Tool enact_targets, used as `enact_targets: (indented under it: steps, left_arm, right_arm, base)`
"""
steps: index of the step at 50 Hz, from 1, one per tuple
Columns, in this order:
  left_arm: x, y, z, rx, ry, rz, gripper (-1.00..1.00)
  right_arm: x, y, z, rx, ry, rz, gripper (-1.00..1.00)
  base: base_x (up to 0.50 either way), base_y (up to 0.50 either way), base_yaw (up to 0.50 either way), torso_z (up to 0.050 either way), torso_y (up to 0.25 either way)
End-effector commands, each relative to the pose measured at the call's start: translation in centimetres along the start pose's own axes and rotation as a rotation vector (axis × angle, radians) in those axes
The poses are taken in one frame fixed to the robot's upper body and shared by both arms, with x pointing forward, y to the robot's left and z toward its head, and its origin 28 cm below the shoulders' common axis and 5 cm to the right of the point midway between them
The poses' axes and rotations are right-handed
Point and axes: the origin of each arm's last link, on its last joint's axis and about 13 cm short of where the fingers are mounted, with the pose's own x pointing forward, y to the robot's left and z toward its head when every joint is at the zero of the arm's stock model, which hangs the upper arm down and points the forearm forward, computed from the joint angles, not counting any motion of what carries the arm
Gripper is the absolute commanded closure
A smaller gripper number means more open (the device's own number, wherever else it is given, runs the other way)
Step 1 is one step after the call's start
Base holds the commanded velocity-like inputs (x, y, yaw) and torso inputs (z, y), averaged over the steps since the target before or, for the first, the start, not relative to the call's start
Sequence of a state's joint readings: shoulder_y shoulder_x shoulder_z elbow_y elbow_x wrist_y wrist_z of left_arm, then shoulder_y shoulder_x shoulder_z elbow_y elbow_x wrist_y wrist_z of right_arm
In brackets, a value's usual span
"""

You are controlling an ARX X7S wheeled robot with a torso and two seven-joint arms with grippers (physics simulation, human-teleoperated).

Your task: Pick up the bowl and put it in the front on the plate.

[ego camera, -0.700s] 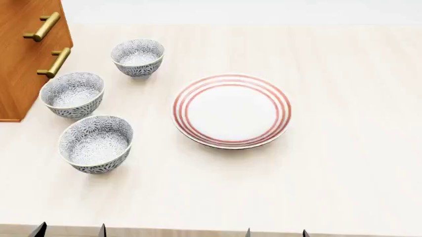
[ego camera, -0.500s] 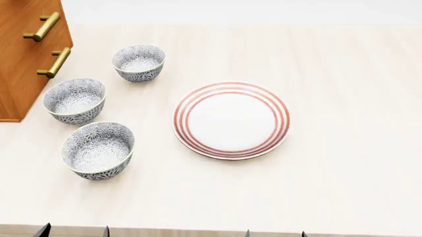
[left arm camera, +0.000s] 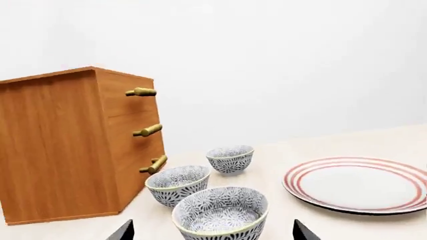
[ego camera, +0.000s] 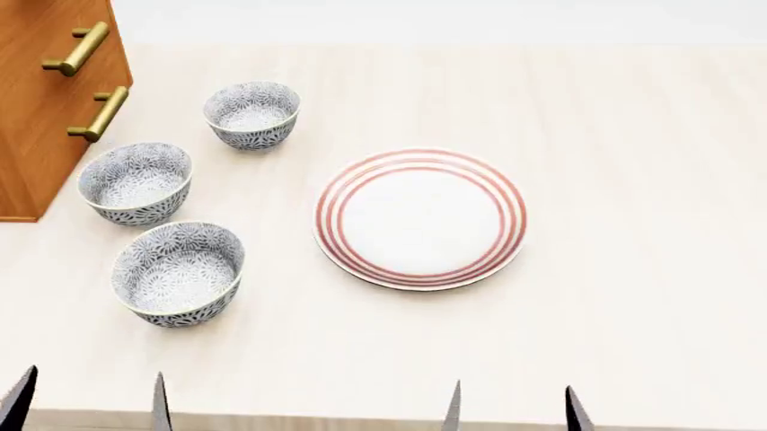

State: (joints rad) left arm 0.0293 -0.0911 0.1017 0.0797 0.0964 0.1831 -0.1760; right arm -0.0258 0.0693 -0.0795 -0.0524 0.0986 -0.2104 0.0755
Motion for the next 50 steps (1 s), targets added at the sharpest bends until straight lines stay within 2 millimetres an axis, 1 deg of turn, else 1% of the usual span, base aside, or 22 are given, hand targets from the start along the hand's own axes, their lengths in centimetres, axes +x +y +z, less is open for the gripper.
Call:
enact_targets:
  steps: [1, 9, 11, 13, 50]
  left_arm:
    - [-0.59, 0.4, 3.48, 0.083, -0.382, 0.092, -1.0]
    - [-0.65, 0.33, 3.5, 0.096, -0.389, 0.089, -1.0]
    - [-0.66, 0.32, 3.48, 0.097, -0.391, 0.089, -1.0]
    - [-0.65, 0.31, 3.53, 0.1, -0.392, 0.086, -1.0]
    - [-0.73, 0.21, 3.46, 0.113, -0.396, 0.078, -1.0]
  right_arm:
    - [-0.42, 0.06, 3.51, 0.056, -0.422, -0.001, -1.0]
    - [-0.41, 0.05, 3.36, 0.042, -0.433, 0.006, -1.0]
    - [-0.62, 0.06, 3.48, 0.067, -0.45, 0.042, -1.0]
    - [-0.89, 0.1, 3.69, 0.054, -0.466, 0.053, -1.0]
    - [-1.05, 0.23, 3.82, 0.05, -0.493, 0.075, -1.0]
  base:
    - [0.0, 0.0, 0.0, 0.0, 0.0]
    - [0.0, 0.0, 0.0, 0.0, 0.0]
    - [0.0, 0.0, 0.0, 0.0, 0.0]
    - [0.46, 0.0, 0.0, 0.0, 0.0]
    - [0.5, 0.0, 0.0, 0.0, 0.0]
